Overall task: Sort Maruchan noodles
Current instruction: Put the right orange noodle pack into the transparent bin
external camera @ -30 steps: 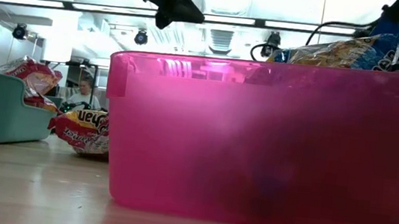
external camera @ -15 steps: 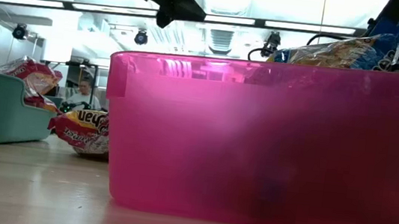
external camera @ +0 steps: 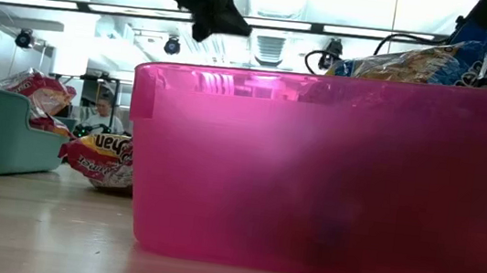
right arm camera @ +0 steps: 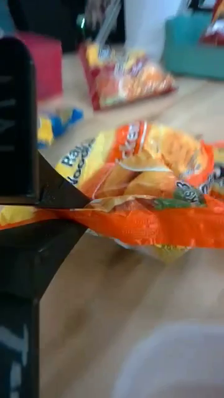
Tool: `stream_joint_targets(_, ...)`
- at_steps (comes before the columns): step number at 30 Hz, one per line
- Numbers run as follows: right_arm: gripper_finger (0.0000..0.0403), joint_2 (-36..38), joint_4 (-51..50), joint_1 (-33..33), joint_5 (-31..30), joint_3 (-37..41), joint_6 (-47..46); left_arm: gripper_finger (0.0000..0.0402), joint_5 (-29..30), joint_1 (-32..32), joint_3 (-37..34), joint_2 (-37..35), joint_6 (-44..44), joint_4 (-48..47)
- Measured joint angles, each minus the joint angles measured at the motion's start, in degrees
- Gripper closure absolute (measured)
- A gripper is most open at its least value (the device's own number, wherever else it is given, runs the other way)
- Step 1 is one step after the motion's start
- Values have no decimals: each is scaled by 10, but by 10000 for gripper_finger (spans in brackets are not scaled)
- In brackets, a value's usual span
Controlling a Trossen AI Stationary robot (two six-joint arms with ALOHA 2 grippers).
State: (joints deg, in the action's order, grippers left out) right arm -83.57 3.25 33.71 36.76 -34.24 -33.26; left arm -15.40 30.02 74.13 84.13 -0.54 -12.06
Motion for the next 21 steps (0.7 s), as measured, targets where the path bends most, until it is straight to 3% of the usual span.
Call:
stream_joint_targets(5, 389, 30, -1, -37, 4, 0, -69, 365, -3, 0, 0, 27, 7, -5)
stream_joint_targets(11, 391, 59, 0, -85, -64, 0, -161, 365, -17, -2, 0, 54, -1, -5)
stream_joint_targets(14, 390, 66, -1, -87, -68, 0, -198, 365, -22, -2, 0, 75, -5, -6)
stream_joint_targets(21, 362, 83, 0, -87, -68, 0, -247, 365, -99, -9, 0, 127, -5, -5)
